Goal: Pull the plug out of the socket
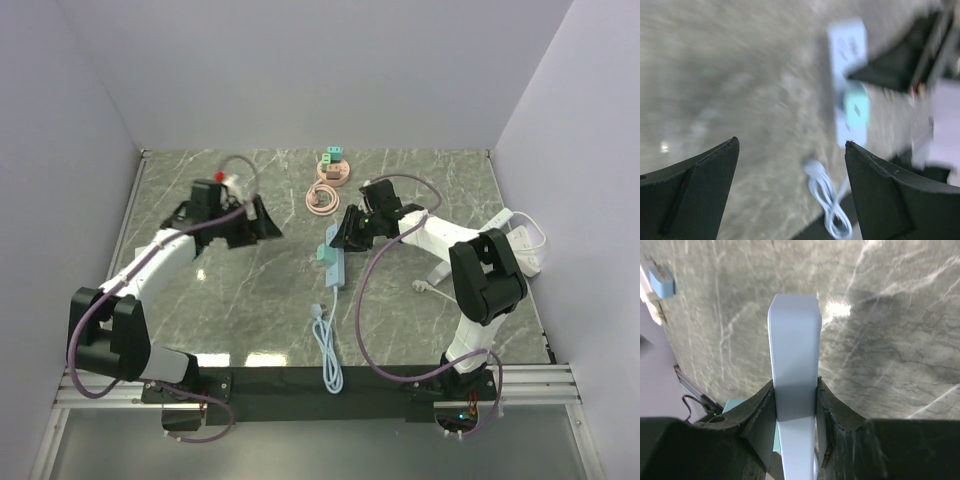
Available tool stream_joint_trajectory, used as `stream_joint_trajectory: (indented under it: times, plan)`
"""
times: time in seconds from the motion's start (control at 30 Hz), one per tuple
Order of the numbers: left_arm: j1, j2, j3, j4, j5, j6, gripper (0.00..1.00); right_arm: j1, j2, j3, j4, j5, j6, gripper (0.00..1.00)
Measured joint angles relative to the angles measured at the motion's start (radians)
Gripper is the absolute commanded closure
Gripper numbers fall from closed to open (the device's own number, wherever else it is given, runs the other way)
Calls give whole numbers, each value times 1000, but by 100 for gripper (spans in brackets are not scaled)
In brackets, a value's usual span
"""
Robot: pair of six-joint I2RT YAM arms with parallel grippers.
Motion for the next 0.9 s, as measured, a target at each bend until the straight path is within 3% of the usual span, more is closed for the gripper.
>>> stream_joint_trajectory:
  times: [0.17,0.53,0.73,0.83,0.9]
  plan:
    - [-169,23,-37,59,70,-26,9,16,1,60,-31,15,14,100]
    - [-304,134,35,158,78,-80,7,76,1,84,-32,7,29,100]
    - [-342,193,74,166,67,-100,30,76,1,84,-32,7,30,100]
    - [-362,229,85,157,52,-103,47,76,1,84,-35,7,29,100]
    - [-368,243,85,152,37,-108,68,76,1,84,-38,2,29,100]
